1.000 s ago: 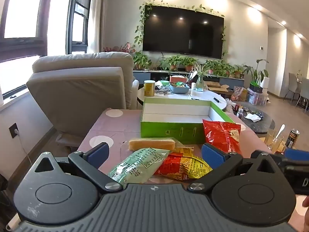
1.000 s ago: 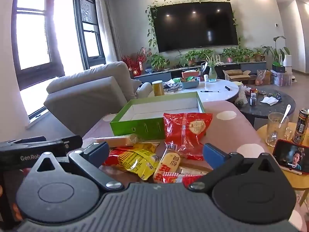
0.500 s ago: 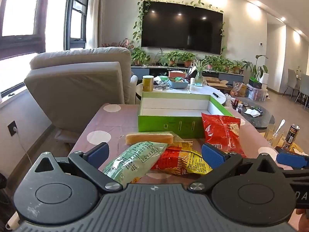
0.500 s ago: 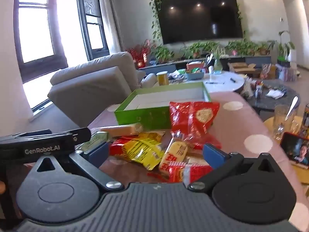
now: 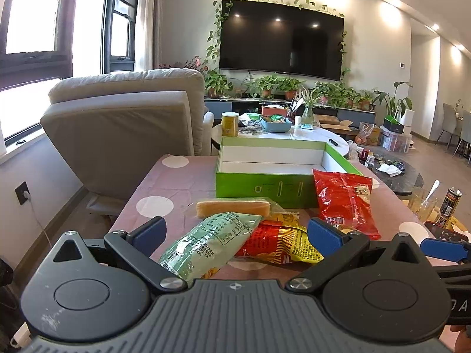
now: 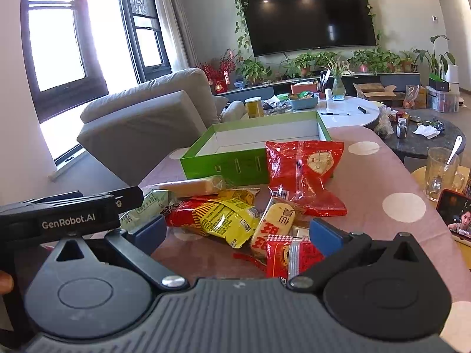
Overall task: Organize snacks
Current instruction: 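Move the right gripper toward the bagged bread loaf beside the box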
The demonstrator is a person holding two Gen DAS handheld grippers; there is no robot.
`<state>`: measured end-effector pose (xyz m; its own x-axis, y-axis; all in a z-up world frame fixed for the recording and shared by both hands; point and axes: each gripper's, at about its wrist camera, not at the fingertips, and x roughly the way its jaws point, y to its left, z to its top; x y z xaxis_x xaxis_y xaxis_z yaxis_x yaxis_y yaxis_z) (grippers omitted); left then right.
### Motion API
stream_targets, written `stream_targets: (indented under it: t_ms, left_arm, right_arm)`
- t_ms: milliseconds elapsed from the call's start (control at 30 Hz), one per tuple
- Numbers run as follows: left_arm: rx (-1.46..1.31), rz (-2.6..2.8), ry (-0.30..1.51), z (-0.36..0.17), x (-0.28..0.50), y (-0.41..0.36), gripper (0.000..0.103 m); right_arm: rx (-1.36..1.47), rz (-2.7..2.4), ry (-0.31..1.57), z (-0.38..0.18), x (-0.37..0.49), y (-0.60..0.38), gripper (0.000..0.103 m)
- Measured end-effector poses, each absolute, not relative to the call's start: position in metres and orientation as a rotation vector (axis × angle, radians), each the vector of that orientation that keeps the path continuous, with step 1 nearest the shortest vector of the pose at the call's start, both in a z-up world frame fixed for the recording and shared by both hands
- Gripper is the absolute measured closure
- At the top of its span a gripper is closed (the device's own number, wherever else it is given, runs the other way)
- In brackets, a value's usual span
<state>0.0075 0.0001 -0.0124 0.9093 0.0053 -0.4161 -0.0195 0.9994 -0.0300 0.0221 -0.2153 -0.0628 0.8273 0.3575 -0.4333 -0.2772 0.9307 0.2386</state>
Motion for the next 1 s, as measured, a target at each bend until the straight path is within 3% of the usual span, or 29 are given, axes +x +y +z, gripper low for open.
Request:
stream_targets:
  t_ms: [1000]
  left_arm:
    - [-0.085, 0.054, 0.411, -0.012, 0.002, 0.022, 0.000]
  right_arm:
    - [0.119, 0.337, 0.521, -0.058, 0.023, -0.191, 0.021]
